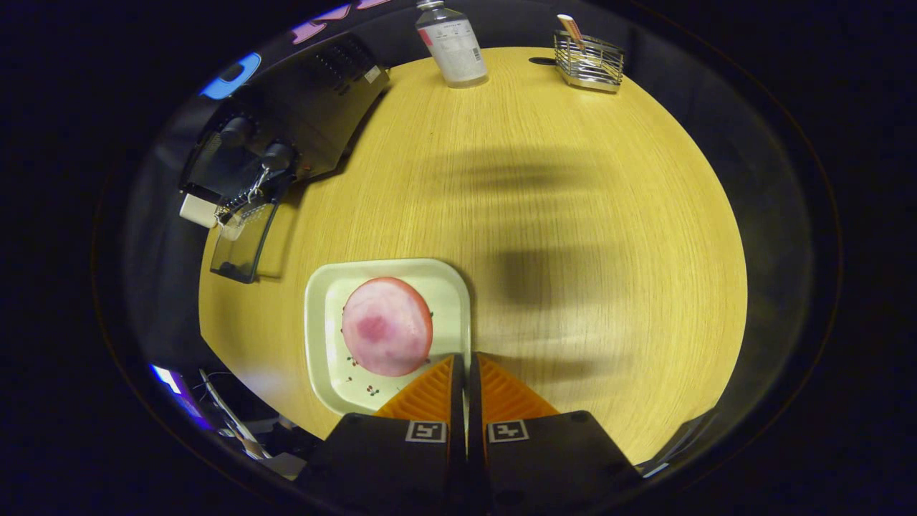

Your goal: Open the toaster oven, put the food inside, and close the toaster oven door.

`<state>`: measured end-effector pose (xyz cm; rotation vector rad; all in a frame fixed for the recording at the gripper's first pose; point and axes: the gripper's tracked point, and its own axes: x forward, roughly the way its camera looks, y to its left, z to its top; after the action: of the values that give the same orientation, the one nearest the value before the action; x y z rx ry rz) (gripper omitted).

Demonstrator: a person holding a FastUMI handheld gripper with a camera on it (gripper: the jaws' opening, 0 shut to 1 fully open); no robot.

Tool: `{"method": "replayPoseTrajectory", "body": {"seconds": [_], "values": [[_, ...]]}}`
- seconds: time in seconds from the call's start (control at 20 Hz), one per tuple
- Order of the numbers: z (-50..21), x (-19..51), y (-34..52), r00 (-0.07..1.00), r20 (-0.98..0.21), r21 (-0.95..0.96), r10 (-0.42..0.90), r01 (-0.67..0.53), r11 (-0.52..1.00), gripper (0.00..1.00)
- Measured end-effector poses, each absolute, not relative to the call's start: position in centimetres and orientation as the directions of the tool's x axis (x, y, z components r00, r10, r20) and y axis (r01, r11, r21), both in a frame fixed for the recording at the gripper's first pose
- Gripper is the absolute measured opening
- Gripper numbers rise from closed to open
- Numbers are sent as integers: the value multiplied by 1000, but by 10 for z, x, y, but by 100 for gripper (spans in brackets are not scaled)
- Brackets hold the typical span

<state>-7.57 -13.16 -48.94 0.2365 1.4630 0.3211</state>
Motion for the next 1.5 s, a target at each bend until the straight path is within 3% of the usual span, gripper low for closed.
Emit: {"method": "replayPoseTrajectory", "body": {"seconds": [0.2,0.45,1.05,1.5], "values": [[-486,-80,-127,79,-858,513,507,85,854,6],[-482,-83,-122,163,-777,628,608,265,732,6],[-450,-75,-105,317,-670,740,671,358,570,6],[-399,-80,-63,384,-659,752,647,374,543,5]]}}
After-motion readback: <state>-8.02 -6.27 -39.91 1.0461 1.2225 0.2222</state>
